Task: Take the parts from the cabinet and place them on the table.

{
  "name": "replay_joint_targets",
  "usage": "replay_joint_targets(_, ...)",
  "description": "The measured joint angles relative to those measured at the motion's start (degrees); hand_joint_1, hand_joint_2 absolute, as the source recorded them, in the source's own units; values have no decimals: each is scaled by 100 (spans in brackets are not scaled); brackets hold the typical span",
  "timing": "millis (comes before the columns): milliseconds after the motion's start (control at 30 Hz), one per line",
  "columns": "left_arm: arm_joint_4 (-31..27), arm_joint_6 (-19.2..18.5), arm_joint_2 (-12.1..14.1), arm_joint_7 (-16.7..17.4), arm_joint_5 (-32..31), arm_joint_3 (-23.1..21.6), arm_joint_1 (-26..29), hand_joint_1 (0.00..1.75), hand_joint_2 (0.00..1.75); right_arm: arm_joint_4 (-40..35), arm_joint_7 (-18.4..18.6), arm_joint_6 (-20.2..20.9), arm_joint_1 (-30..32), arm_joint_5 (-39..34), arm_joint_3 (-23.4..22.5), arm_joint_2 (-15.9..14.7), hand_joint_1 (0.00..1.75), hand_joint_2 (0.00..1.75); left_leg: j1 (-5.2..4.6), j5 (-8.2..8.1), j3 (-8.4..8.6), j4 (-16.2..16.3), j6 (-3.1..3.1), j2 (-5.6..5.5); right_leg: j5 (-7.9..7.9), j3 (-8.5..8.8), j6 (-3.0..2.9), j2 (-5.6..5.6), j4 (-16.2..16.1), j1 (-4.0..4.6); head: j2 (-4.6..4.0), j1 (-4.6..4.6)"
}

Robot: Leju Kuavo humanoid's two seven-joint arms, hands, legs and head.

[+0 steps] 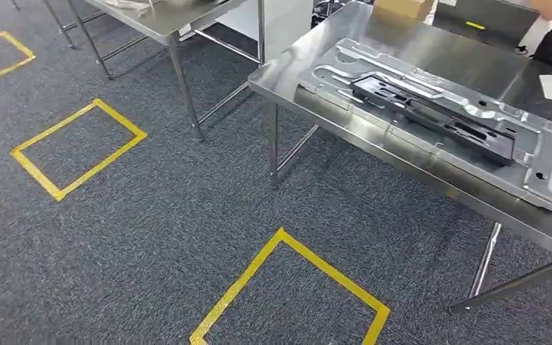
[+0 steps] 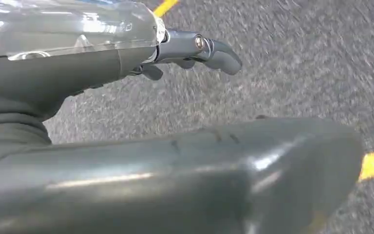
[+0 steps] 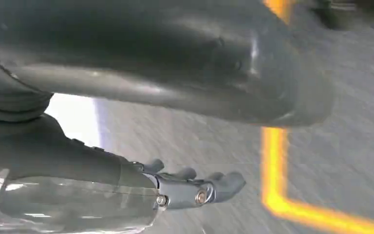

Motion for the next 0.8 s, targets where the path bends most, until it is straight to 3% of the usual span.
replay_joint_targets(33,0,15,0,-31,-2,0,9,0,0,81,129,70,60,-105,-72,-61,0,0,1,20,-45,29,-11,-81,139,173,-8,3,-216,-1,-2,2)
replay_joint_targets(100,0,28,-2,-66,-9,0,13,0,0,212,301,157,151,-271,-251,-142,0,0,4,35,-117,108,-34,-219,553,786,-41,80,-1200,-5,0,0)
replay_joint_targets(133,0,41,-2,-68,-26,-2,4,0,0,269,345,203,174,-330,-332,-160,0,0,9,33,-157,159,-50,-255,626,1040,-70,299,-1643,-20,0,0)
replay_joint_targets(167,0,65,0,-65,-70,-13,-8,0,0,340,371,270,199,-401,-423,-203,0,0,-34,19,-218,230,-91,-290,566,1058,-86,412,-1734,-1,0,0)
replay_joint_targets(233,-9,96,-2,-68,-155,-48,1,0,0,408,336,336,269,-507,-568,-216,0,0,-10,47,-246,231,-135,-349,588,1035,-131,307,-1713,15,0,-2)
replay_joint_targets(300,-22,68,0,-63,-205,-76,4,0,0,465,218,373,328,-633,-764,-221,0,0,-11,74,-293,237,-199,-443,631,1036,-217,190,-1747,-10,0,0)
replay_joint_targets(333,-31,21,7,-63,-201,-87,11,0,0,476,178,382,341,-675,-809,-218,0,0,-2,-7,-310,328,-215,-314,655,1035,-256,100,-1762,-20,0,0)
replay_joint_targets(367,-37,-111,36,-87,-179,-94,9,0,0,496,85,404,355,-747,-895,-218,0,0,-17,-211,-420,575,-252,-94,663,1016,-286,66,-1762,-19,-2,0)
replay_joint_targets(400,-44,-191,77,-107,-177,-94,-2,0,0,509,28,417,381,-802,-951,-221,0,0,6,-472,-606,1007,-287,9,668,1000,-308,-5,-1762,-7,0,0)
replay_joint_targets(467,-55,-306,187,-157,-307,-159,2,0,0,555,-101,461,435,-955,-1123,-227,0,0,50,-883,-983,1917,-338,89,672,971,-316,-165,-1760,14,0,0)
replay_joint_targets(500,-57,-389,236,-218,-391,-201,11,0,0,574,-145,487,465,-1046,-1206,-232,0,0,65,-916,-1040,2111,-353,106,674,965,-316,-245,-1757,19,0,0)
replay_joint_targets(533,-57,-480,280,-286,-482,-247,19,0,0,590,-173,524,488,-1138,-1276,-236,0,0,76,-832,-959,2030,-360,122,674,961,-314,-322,-1757,22,0,0)
replay_joint_targets(600,-57,-696,402,-402,-698,-391,32,0,0,620,-173,596,518,-1343,-1461,-236,0,0,86,-402,-411,1113,-340,187,675,968,-311,-466,-1751,24,-2,0)
replay_joint_targets(633,-57,-818,463,-428,-831,-470,26,0,0,629,-152,627,528,-1456,-1563,-234,0,0,77,-206,-56,521,-305,359,677,983,-301,-521,-1749,27,0,0)
replay_joint_targets(667,-57,-961,527,-439,-998,-581,4,0,0,636,-116,651,550,-1579,-1695,-223,0,0,28,-265,124,138,-256,727,676,997,-280,-581,-1746,37,-2,0)
replay_joint_targets(800,-57,-1172,713,-448,-1233,-907,10,0,0,662,-66,653,593,-1783,-2063,-155,0,0,-25,-178,57,121,-163,464,705,1029,-153,-786,-1764,44,0,0)
